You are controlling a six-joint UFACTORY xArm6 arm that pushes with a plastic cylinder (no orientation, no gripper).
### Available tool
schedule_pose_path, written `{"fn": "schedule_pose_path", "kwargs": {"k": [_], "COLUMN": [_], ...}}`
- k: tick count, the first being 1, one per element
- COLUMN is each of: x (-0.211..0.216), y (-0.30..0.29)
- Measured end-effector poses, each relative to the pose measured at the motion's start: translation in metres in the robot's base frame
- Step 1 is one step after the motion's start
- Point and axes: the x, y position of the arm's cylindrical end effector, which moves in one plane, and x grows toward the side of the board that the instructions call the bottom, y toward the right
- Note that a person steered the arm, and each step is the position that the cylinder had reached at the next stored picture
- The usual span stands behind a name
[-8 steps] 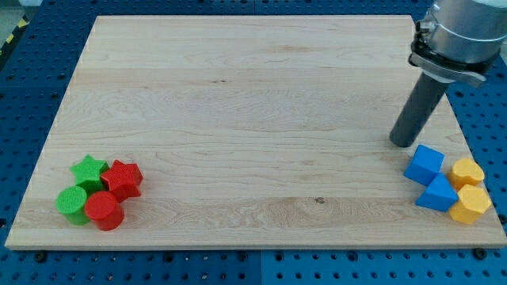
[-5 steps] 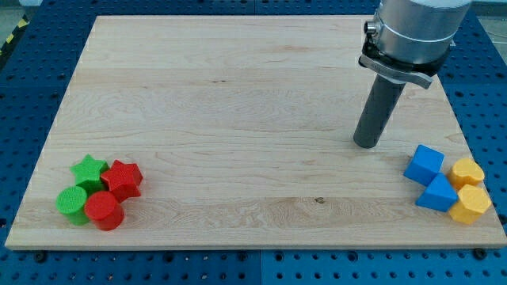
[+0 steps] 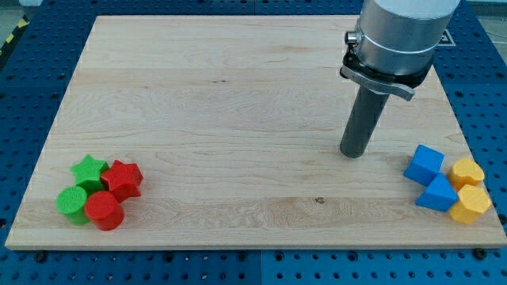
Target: Place the arm to the right of the red circle
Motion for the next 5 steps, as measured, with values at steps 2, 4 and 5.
{"fn": "schedule_pose_path", "kwargs": {"k": [2, 4, 5], "x": [0.007, 0.031, 0.049], "y": [0.0, -0.051, -0.098]}}
